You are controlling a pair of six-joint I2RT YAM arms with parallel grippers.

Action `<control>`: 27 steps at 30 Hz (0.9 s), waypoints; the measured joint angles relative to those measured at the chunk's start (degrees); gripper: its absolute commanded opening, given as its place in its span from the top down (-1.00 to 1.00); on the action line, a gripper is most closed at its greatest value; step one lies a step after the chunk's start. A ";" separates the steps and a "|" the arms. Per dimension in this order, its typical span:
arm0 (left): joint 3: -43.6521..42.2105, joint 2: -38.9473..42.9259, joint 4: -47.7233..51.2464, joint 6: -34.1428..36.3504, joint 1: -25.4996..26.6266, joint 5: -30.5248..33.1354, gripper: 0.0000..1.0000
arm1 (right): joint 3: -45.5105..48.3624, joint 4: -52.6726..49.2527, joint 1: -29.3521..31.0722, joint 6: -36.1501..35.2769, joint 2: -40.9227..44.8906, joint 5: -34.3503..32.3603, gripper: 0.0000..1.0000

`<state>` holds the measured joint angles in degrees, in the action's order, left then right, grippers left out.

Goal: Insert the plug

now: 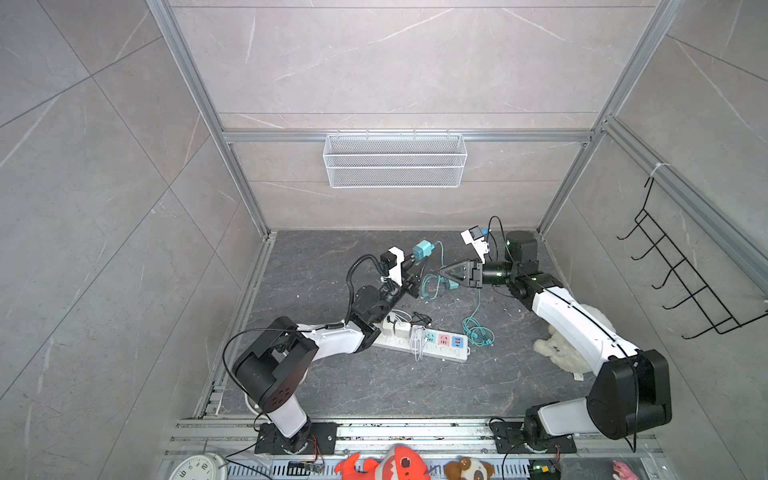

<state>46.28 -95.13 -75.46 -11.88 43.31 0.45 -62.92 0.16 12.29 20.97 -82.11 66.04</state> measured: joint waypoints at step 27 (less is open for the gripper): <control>21.24 -14.82 -0.11 -29.99 -17.68 -39.04 1.00 | -1.95 14.86 -1.95 11.69 -4.83 -5.38 0.35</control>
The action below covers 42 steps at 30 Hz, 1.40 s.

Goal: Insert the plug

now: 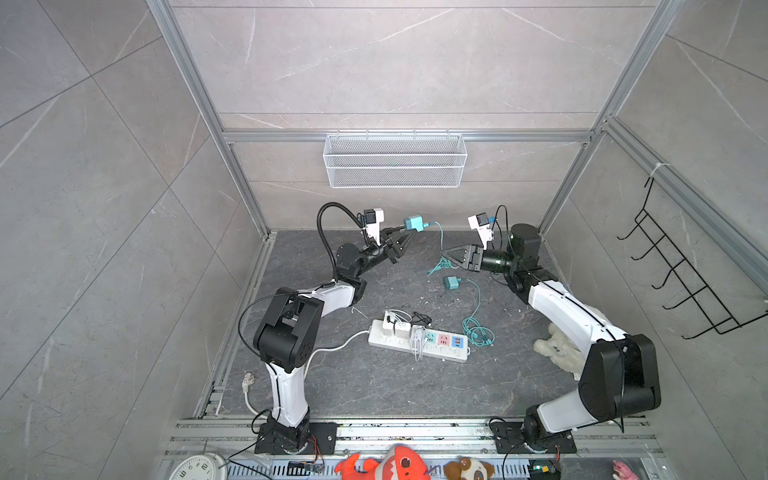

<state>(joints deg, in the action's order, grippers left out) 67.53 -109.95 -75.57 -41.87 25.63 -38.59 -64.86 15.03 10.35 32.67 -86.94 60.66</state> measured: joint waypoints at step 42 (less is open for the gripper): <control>-2.01 1.29 -0.76 -3.13 0.22 -1.57 1.00 | -11.56 21.24 6.36 14.62 -15.85 -2.60 0.18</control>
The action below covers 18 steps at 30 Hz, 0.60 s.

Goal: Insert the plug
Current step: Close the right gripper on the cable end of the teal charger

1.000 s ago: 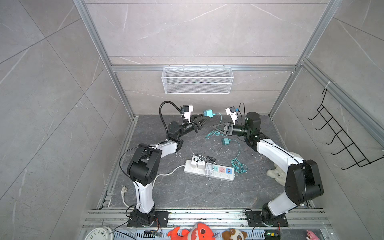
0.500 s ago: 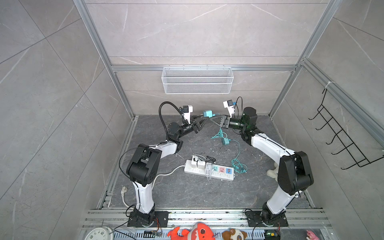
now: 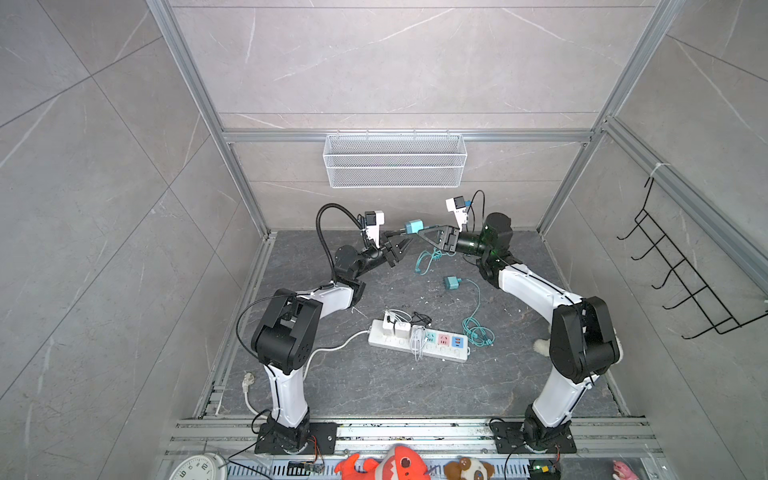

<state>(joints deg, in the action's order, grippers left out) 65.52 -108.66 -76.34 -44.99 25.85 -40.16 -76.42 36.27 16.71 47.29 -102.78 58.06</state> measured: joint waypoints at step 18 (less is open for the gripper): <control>0.00 0.00 -0.02 -1.33 0.20 0.87 1.00 | -1.66 8.00 0.00 6.01 -3.23 0.48 0.19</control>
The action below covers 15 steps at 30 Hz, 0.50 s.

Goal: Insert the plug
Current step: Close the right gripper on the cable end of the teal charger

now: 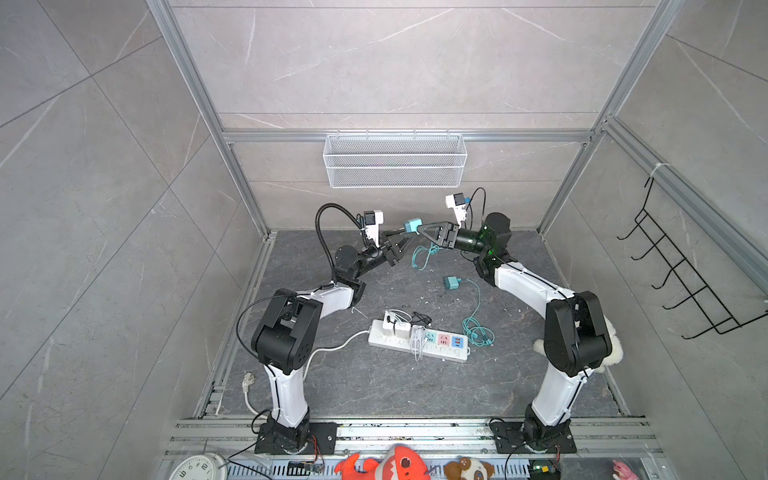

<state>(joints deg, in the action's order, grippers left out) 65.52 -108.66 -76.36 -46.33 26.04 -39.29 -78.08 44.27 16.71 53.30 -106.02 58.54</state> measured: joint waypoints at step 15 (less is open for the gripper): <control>0.94 -0.20 -0.26 -3.85 0.26 0.04 1.00 | -0.68 1.75 -0.07 0.46 -0.39 0.37 0.49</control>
<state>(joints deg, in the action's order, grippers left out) 66.46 -108.86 -76.62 -50.17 26.30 -39.24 -78.76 46.02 16.64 53.76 -106.41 58.92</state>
